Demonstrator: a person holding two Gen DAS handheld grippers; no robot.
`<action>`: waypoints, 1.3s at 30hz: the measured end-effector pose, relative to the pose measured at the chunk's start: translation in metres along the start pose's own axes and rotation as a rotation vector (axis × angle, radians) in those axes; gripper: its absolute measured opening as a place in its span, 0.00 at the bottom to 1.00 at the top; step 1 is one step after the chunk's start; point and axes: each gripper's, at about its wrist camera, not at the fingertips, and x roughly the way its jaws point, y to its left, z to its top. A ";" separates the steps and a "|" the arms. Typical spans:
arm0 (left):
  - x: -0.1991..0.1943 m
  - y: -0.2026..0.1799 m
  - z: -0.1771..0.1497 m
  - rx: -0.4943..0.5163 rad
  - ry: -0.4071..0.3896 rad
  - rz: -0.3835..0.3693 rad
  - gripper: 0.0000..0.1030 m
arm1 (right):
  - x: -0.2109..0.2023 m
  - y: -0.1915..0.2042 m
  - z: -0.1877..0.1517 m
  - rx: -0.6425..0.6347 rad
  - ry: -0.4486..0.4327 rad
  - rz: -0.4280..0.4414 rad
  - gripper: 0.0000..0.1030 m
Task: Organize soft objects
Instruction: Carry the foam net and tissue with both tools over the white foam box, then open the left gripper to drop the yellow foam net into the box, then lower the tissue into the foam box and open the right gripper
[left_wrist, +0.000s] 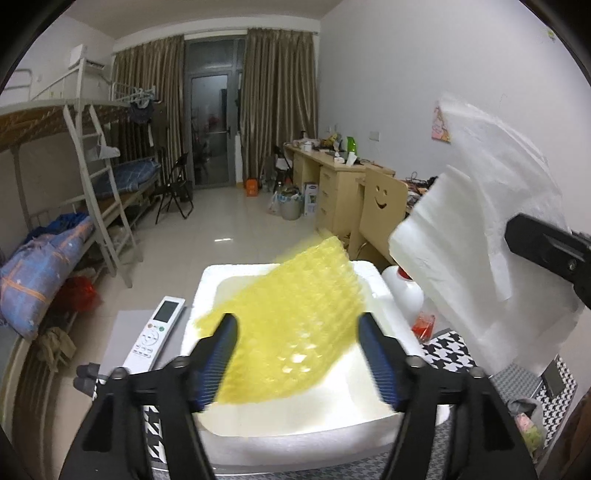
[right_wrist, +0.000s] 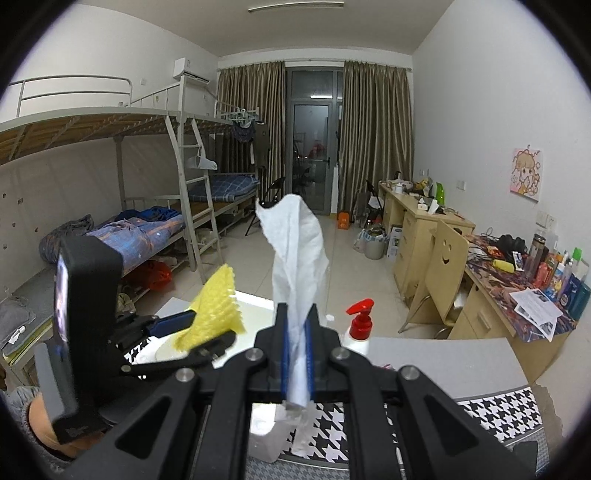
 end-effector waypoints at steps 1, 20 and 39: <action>-0.002 0.004 0.001 -0.010 -0.010 0.007 0.87 | 0.001 0.001 0.000 -0.002 0.001 -0.002 0.10; -0.052 0.040 -0.007 -0.073 -0.123 0.120 0.98 | 0.023 0.029 0.011 -0.040 0.017 0.048 0.10; -0.058 0.066 -0.024 -0.097 -0.113 0.170 0.98 | 0.068 0.047 0.004 -0.039 0.135 0.127 0.10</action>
